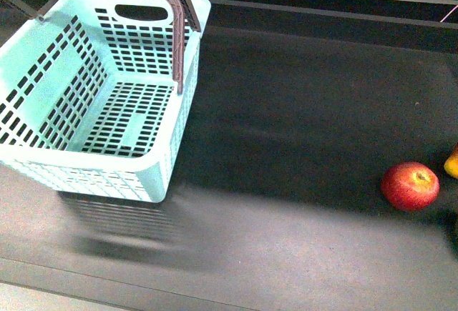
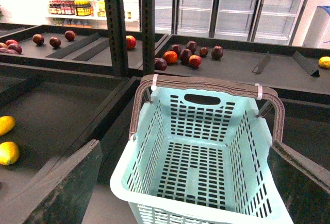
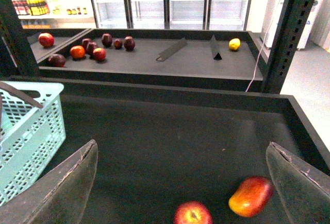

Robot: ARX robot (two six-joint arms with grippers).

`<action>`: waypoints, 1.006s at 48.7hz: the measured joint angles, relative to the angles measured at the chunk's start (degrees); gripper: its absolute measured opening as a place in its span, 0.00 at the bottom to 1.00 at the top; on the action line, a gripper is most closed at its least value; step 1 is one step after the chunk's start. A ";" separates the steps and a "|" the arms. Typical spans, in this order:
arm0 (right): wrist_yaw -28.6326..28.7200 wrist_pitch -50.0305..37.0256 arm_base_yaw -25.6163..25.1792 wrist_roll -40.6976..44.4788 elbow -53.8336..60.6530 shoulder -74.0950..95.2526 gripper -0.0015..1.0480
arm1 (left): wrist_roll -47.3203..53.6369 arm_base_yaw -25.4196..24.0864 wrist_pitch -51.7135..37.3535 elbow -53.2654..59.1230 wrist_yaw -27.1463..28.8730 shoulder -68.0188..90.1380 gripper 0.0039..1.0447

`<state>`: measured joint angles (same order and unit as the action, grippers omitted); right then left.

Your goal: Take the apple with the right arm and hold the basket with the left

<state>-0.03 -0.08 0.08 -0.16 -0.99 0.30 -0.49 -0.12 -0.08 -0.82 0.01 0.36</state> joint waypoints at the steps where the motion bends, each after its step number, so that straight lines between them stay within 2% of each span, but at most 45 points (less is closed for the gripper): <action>1: 0.00 0.00 0.00 0.00 0.00 0.00 0.92 | 0.00 0.00 0.00 0.00 0.00 0.00 0.94; 24: 0.00 0.00 0.00 0.00 0.00 0.00 0.92 | -0.22 0.04 0.09 -0.02 0.20 0.04 0.94; 27: -0.04 0.00 0.00 0.00 0.00 0.00 0.92 | -9.33 3.56 8.52 -4.13 8.17 7.76 0.94; 28: 0.00 0.00 0.00 0.00 0.00 -0.02 0.92 | -11.56 3.98 8.26 -4.94 8.11 10.43 0.94; 39: 0.00 0.00 0.00 0.00 0.00 -0.02 0.92 | -37.48 6.27 -16.52 -16.09 -4.48 46.42 0.94; 49: 0.00 0.00 0.00 0.00 0.00 -0.02 0.92 | -45.55 3.17 -22.23 -26.58 -10.56 68.13 0.94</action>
<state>-0.03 -0.08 0.08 -0.16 -0.99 0.27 -46.04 3.05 -22.30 -27.40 -10.55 68.49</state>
